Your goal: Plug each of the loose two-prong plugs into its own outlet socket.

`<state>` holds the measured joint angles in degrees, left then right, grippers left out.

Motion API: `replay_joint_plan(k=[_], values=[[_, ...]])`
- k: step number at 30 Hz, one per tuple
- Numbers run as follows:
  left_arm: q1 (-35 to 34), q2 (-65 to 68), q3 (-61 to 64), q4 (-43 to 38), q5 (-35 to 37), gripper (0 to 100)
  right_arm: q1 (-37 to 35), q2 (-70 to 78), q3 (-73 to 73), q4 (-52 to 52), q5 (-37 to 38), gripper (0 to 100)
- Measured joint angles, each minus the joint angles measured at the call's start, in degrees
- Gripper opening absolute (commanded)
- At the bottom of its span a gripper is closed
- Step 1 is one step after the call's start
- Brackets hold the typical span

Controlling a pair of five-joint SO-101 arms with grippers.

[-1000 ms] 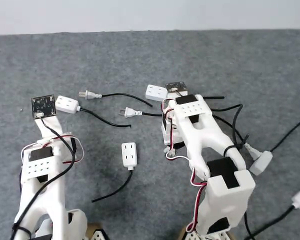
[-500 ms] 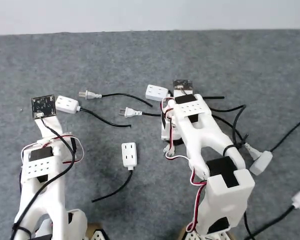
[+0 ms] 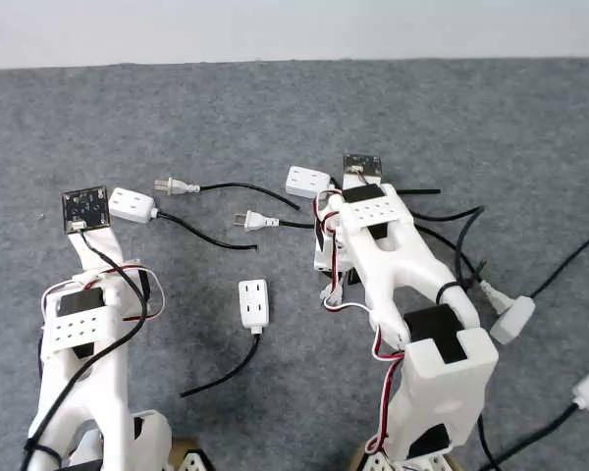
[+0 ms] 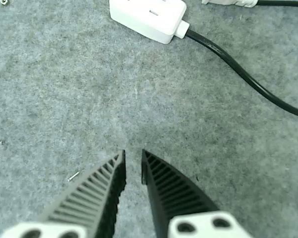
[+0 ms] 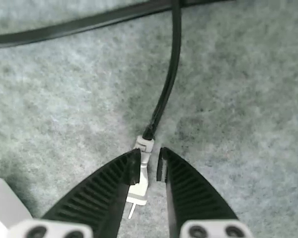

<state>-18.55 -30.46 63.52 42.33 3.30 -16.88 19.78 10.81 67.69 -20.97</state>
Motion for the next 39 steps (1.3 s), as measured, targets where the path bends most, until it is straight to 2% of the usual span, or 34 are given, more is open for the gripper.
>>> replay_joint_plan(k=[11,20,39], values=[[0.0,0.0,0.0,0.0,0.0,5,-0.1,0.6,-0.8,0.3,-0.3,9.4],[0.0,0.0,0.0,0.0,0.0,5,-0.1,0.6,-0.8,0.3,-3.4,9.4],[0.0,0.0,0.0,0.0,0.0,5,-0.2,2.1,-2.1,0.0,-3.5,9.3]])
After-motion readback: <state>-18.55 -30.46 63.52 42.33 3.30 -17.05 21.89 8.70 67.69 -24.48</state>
